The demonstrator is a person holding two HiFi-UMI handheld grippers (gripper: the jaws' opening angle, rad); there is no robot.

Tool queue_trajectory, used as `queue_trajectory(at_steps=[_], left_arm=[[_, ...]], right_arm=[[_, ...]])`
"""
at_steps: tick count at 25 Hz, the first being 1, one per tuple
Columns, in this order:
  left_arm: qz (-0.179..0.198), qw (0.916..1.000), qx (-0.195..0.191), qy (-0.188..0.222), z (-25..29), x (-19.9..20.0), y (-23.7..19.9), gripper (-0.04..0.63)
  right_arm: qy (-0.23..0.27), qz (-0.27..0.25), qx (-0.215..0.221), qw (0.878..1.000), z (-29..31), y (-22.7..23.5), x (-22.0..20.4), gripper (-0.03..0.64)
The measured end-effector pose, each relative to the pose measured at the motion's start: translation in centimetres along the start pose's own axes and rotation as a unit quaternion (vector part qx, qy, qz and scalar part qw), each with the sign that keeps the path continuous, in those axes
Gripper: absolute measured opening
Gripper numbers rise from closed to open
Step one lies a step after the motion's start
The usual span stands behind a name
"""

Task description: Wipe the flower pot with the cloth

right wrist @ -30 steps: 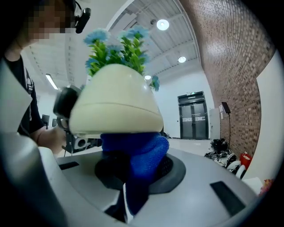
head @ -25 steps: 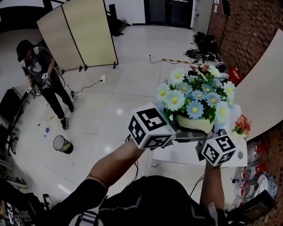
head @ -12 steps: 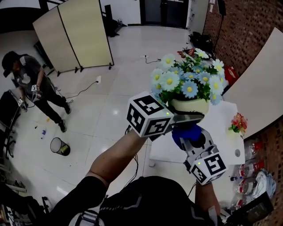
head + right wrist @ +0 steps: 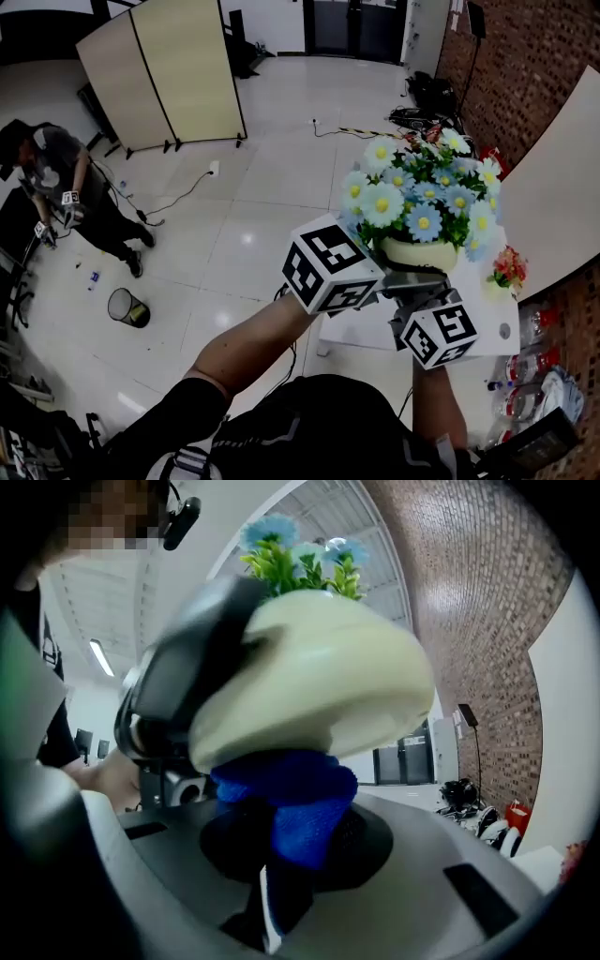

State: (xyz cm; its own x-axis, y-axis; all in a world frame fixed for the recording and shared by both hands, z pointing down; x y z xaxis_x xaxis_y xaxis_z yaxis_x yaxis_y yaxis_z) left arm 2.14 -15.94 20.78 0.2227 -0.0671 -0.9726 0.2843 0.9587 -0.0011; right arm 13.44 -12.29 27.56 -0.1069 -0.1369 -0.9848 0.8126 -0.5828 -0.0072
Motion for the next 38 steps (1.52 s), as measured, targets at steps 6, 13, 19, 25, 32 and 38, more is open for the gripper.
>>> queue_trajectory(at_steps=[6, 13, 19, 25, 32, 38], left_arm=[[0.005, 1.0, 0.006, 0.004, -0.7, 0.4, 0.2, 0.581], [-0.011, 0.9987, 0.048, 0.013, -1.5, 0.4, -2.6, 0.581], [-0.019, 0.9984, 0.052, 0.014, -1.4, 0.3, -2.4, 0.581], [-0.012, 0.999, 0.04, 0.014, -2.2, 0.6, -1.5, 0.581], [-0.005, 0.9997, 0.019, 0.013, -1.6, 0.1, 1.0, 0.581], [-0.007, 0.9997, 0.014, 0.018, -2.4, 0.6, 1.1, 0.581]], right_arm=[[0.01, 0.014, 0.002, 1.0, 1.0, 0.6, 0.5, 0.069], [0.022, 0.019, 0.004, 1.0, -1.6, -1.8, -0.7, 0.069], [0.026, -0.018, 0.009, 0.999, -3.2, -3.4, -0.9, 0.069], [0.03, -0.033, 0.005, 0.999, -1.7, -3.7, 0.7, 0.07], [0.021, -0.005, 0.014, 1.0, 0.3, -2.0, 0.3, 0.071], [0.019, 0.002, 0.016, 1.0, 1.1, -1.0, 0.8, 0.069]])
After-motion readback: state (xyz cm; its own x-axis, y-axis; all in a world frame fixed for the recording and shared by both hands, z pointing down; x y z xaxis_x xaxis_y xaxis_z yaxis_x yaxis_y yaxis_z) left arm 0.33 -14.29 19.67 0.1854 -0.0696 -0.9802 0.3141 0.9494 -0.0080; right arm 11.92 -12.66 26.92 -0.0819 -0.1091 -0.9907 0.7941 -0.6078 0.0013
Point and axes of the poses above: the fingertips, and each gripper's own axes: z forward along the fingers, y to its right, x out of its top, the point moved 10 cm from there along -z, backward along the fingers, and after that the axes turned 11 degrees about -y, right-handed, at the moved point
